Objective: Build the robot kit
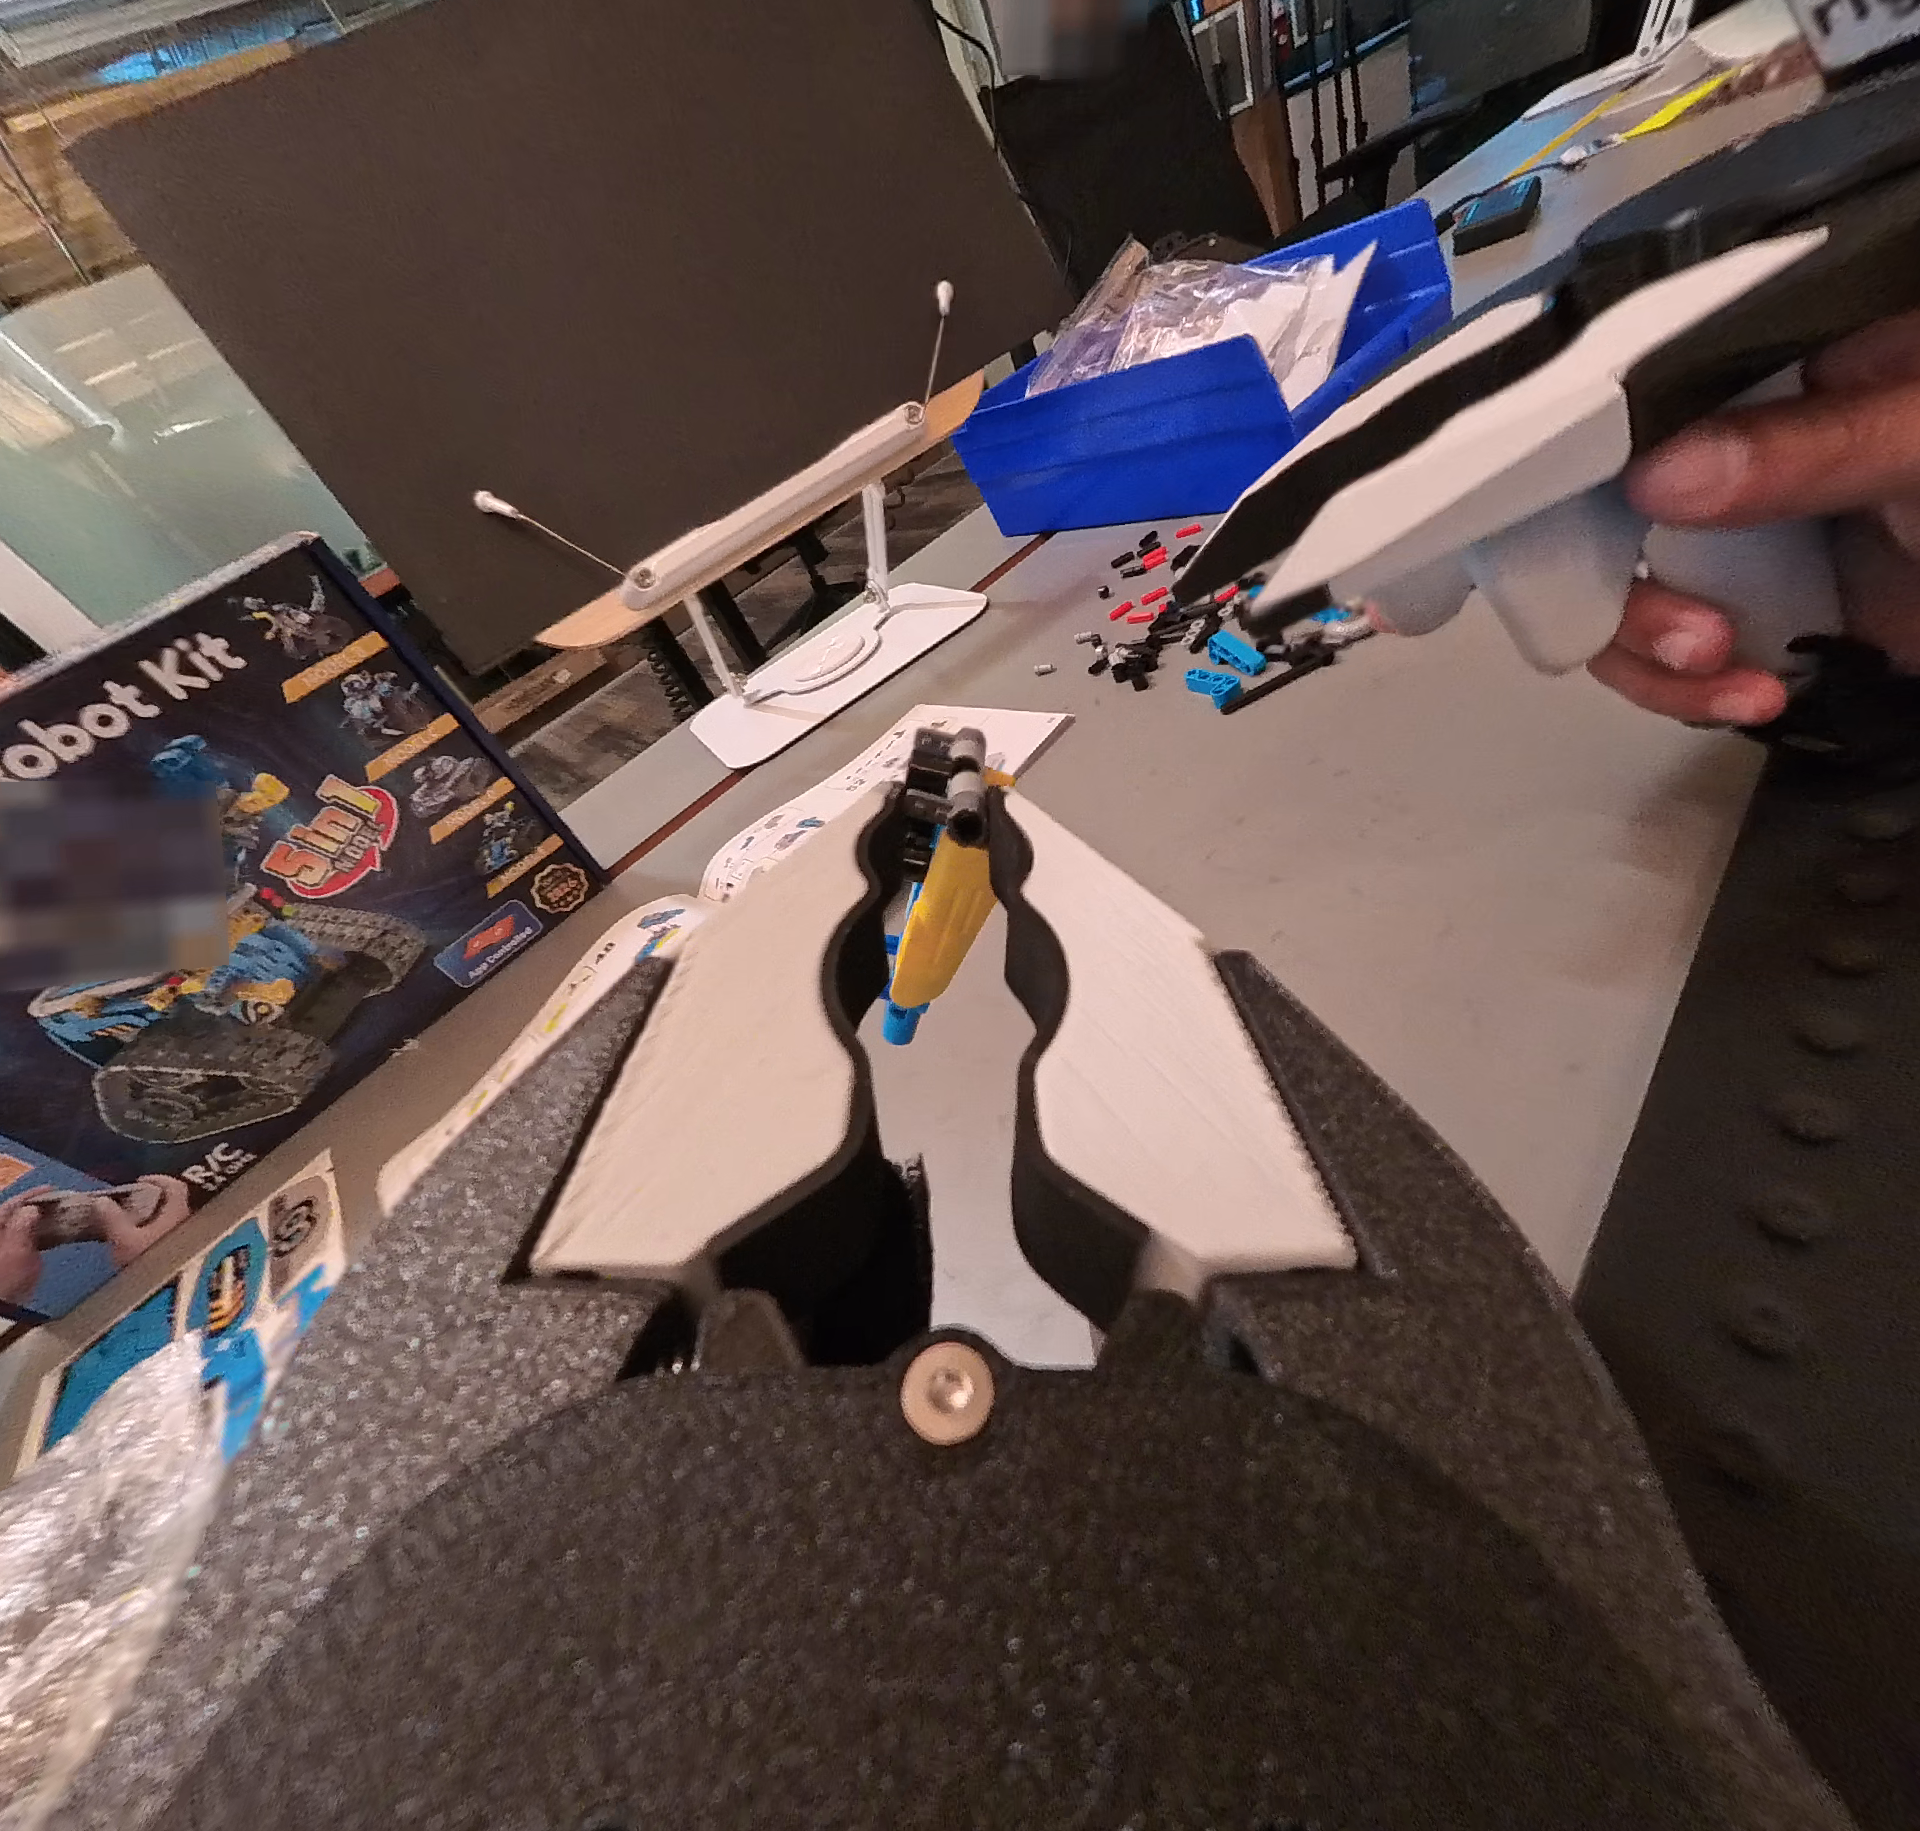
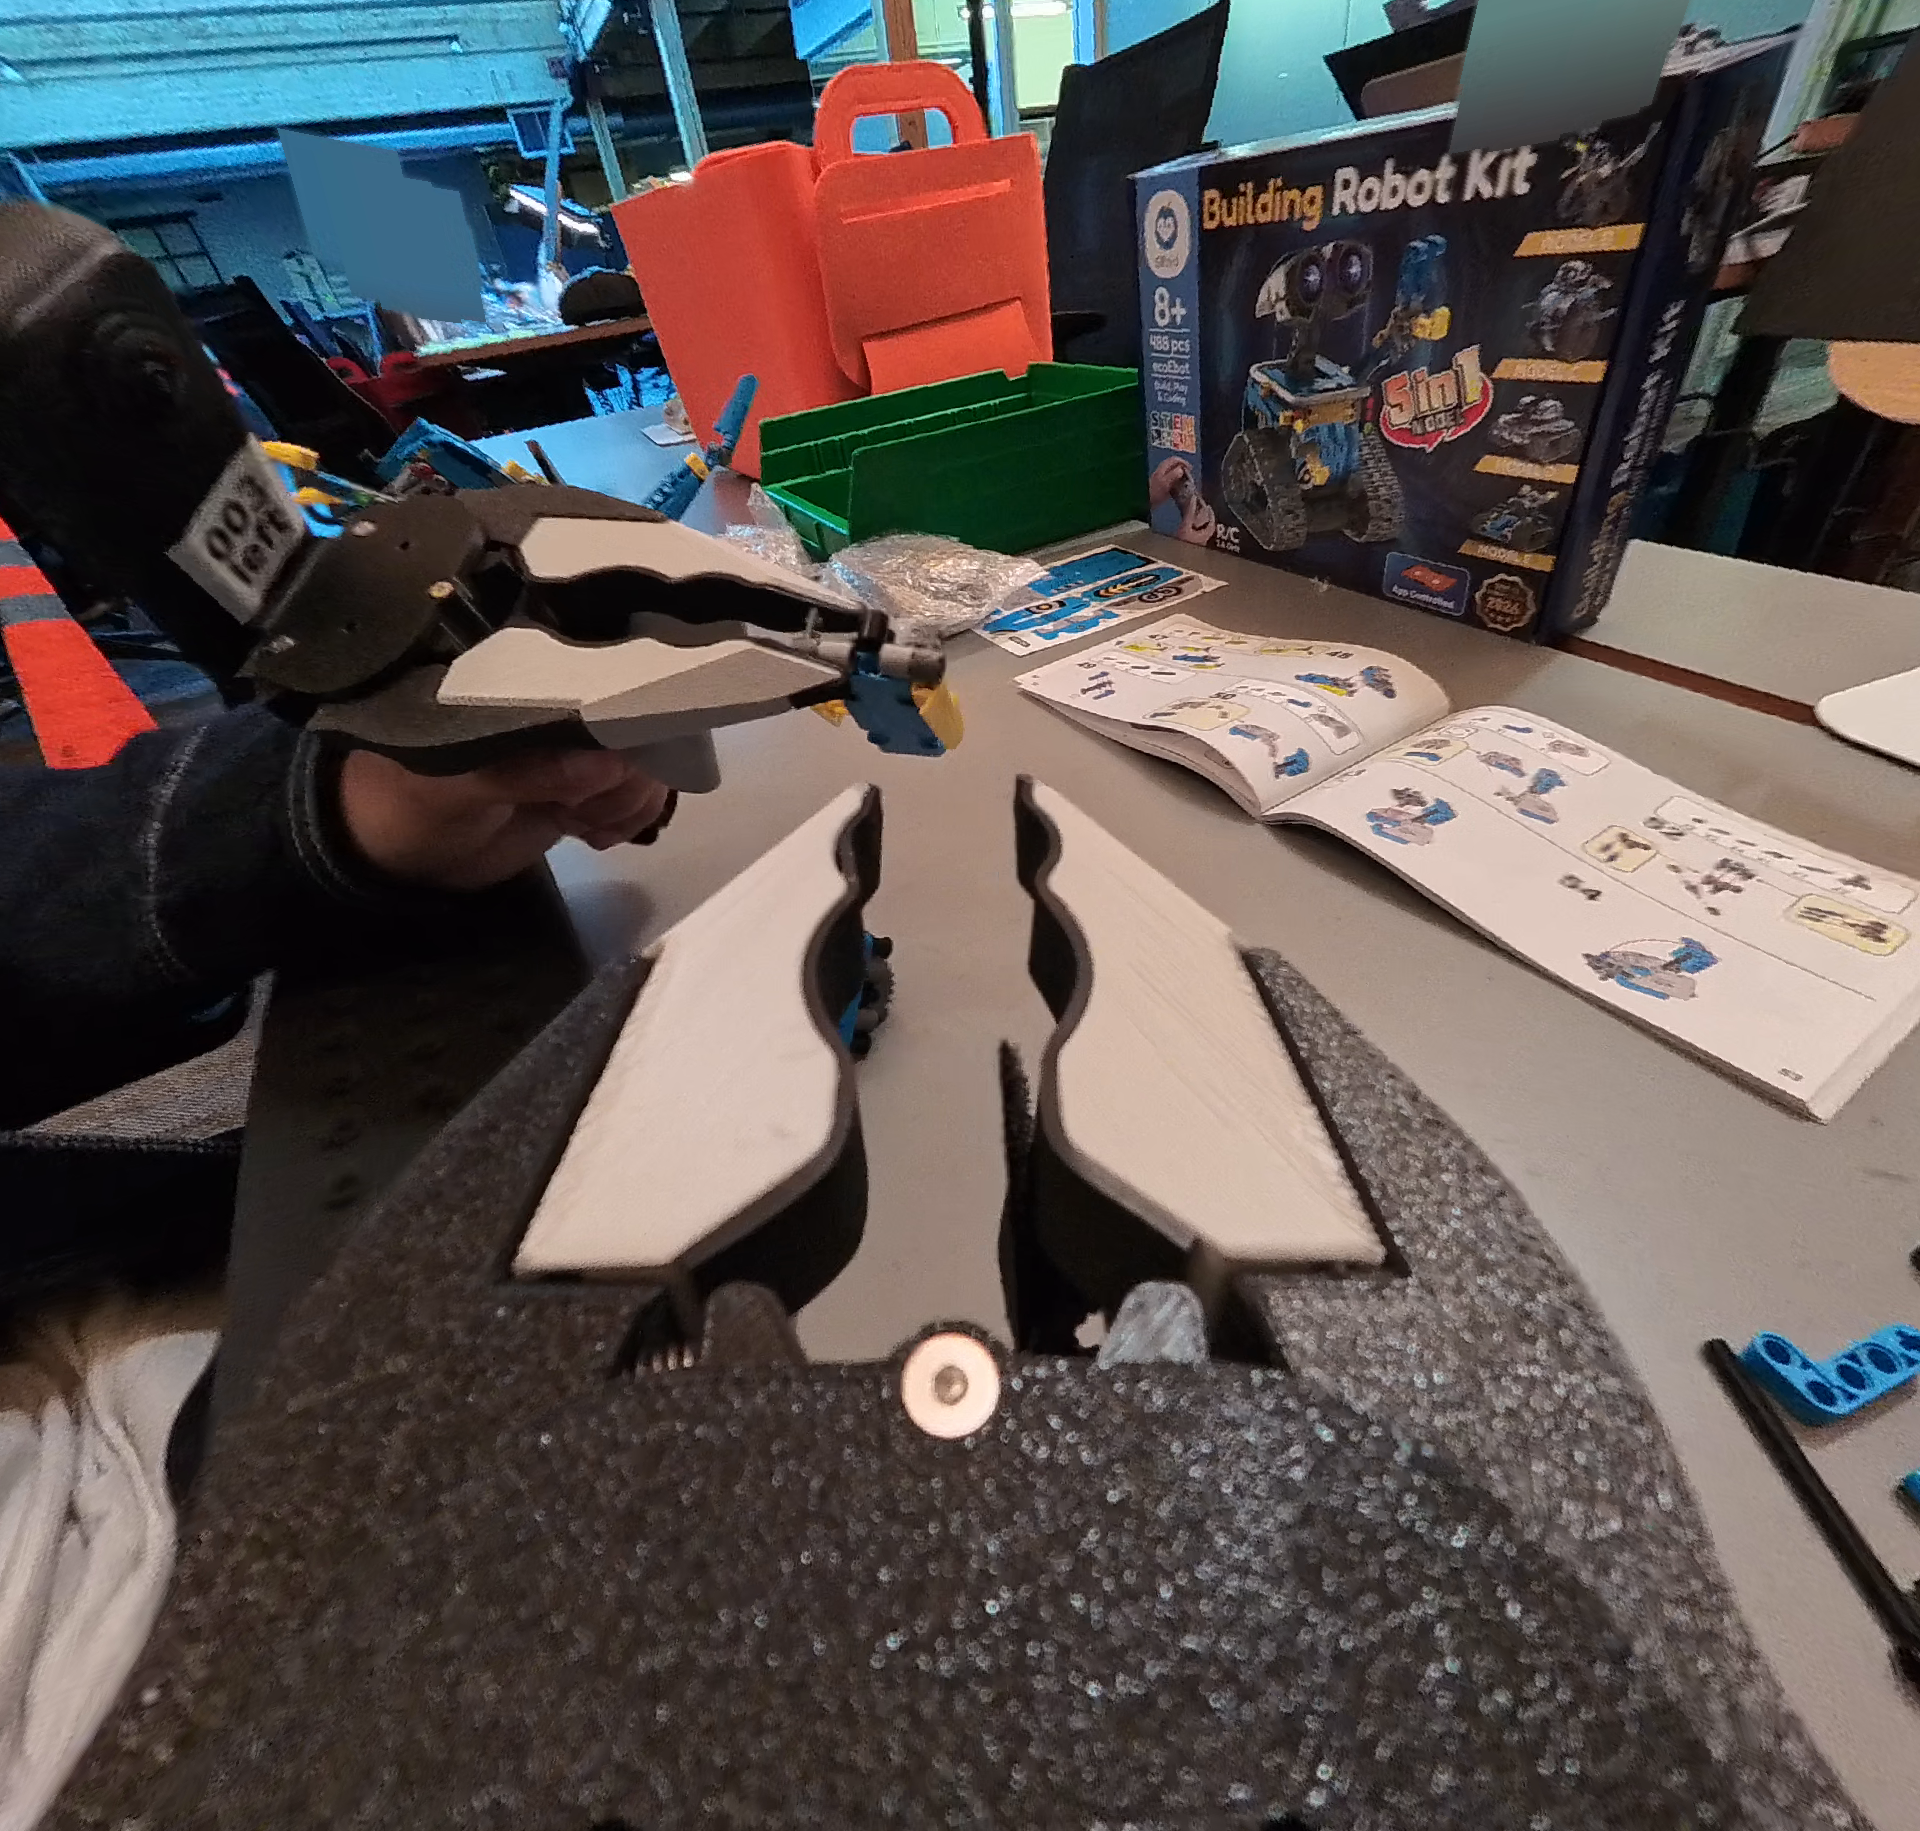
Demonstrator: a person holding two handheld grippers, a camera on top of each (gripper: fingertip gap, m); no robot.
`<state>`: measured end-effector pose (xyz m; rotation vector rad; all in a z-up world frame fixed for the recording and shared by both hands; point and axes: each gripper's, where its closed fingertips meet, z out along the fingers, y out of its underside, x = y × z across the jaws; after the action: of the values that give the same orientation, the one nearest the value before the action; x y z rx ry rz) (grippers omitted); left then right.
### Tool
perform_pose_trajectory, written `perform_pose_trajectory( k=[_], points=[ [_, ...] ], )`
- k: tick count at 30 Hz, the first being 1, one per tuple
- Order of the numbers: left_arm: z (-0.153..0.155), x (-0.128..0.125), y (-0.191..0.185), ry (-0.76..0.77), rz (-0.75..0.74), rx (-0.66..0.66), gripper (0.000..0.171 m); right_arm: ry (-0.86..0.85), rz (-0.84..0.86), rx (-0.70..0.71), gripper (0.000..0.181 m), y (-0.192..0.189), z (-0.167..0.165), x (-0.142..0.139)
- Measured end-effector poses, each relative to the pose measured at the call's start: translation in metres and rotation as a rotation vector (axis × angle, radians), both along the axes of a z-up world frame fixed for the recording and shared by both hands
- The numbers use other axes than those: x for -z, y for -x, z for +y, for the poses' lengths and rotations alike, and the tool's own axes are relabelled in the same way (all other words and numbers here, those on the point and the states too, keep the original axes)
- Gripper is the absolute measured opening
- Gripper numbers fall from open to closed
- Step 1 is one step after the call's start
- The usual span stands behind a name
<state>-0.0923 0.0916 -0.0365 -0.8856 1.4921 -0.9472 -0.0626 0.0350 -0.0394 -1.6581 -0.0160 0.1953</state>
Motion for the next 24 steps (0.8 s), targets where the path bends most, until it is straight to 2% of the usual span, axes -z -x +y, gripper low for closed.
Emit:
perform_pose_trajectory(
  k=[4, 10, 16, 20, 24],
  points=[
    [0.000, -0.006, 0.000, 0.177, -0.002, 0.043, 0.015, 0.032, -0.161, 0.058, 0.051, 0.005, 0.007, 0.005],
    [0.003, -0.021, -0.003, 0.643, -0.006, 0.181, 0.015, 0.170, -0.390, 0.182, 0.073, 0.016, 0.023, 0.025],
    [0.011, -0.018, -0.004, 0.868, 0.016, 0.225, 0.015, 0.162, -0.348, 0.178, 0.069, 0.037, 0.039, 0.023],
    [-0.005, -0.016, -0.005, 0.940, 0.063, 0.315, 0.015, 0.138, -0.364, 0.218, 0.069, 0.036, 0.044, 0.018],
    [-0.017, -0.015, -0.004, 0.954, 0.090, 0.352, 0.015, 0.153, -0.444, 0.321, 0.059, 0.024, 0.043, 0.016]
  ],
)
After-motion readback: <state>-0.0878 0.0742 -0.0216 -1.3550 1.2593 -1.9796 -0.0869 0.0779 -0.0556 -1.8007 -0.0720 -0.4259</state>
